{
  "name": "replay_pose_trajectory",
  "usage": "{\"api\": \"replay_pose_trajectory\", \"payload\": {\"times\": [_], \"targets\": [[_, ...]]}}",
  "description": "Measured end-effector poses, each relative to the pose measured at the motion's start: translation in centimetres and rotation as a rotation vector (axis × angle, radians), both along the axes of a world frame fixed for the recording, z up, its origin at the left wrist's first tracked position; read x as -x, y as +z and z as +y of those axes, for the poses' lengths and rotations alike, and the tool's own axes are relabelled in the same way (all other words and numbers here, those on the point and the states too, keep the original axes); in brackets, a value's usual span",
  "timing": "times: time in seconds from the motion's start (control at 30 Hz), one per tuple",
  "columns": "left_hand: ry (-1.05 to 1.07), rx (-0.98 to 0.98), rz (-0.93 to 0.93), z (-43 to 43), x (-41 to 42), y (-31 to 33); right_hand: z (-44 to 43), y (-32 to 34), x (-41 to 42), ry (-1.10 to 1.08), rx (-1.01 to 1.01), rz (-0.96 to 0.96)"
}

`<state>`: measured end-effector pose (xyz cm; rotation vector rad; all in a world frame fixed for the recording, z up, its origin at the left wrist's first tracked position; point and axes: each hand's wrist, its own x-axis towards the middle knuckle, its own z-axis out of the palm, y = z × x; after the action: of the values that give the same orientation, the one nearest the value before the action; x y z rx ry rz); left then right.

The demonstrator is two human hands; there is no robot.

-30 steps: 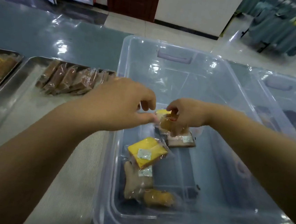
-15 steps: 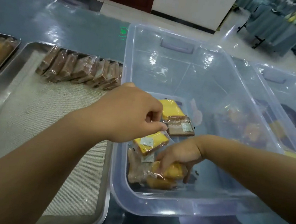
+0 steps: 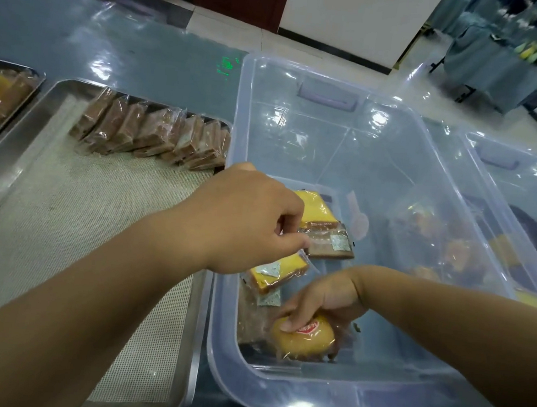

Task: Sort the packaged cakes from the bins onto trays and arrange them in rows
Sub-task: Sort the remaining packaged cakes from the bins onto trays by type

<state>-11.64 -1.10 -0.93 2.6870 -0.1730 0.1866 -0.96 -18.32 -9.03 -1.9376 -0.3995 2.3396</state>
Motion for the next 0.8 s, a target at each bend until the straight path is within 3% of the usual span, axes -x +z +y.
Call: {"api": "replay_pose_trajectory", "payload": {"times": [0.13,0.4,0.57,0.7,0.8], "targets": [[-0.003,0.012,-0.007,0.0,-0.1,0.0,0.4,0.9,0.2,-0.01,-0.048,-0.078],[-0.02,-0.042,0.045,-0.2,-0.2,0.7,0.5,6.2,-0.6,0.046,-0.212,-0.444],[-0.082,-0.231,0.183,-0.6,-1.0,2.2,-0.9,8.3,-2.3,-0.08,-0.319,-0.767],[-0.145,-0.454,0.35,-1.5,-4.0,2.9,-1.8,10.1,-4.1,0.007,-0.249,-1.218],[-0.235,-0.635,0.544,-3.1,-7.3,2.2,-2.6,10.5,-5.1,0.016,-0.203,-1.349]]}}
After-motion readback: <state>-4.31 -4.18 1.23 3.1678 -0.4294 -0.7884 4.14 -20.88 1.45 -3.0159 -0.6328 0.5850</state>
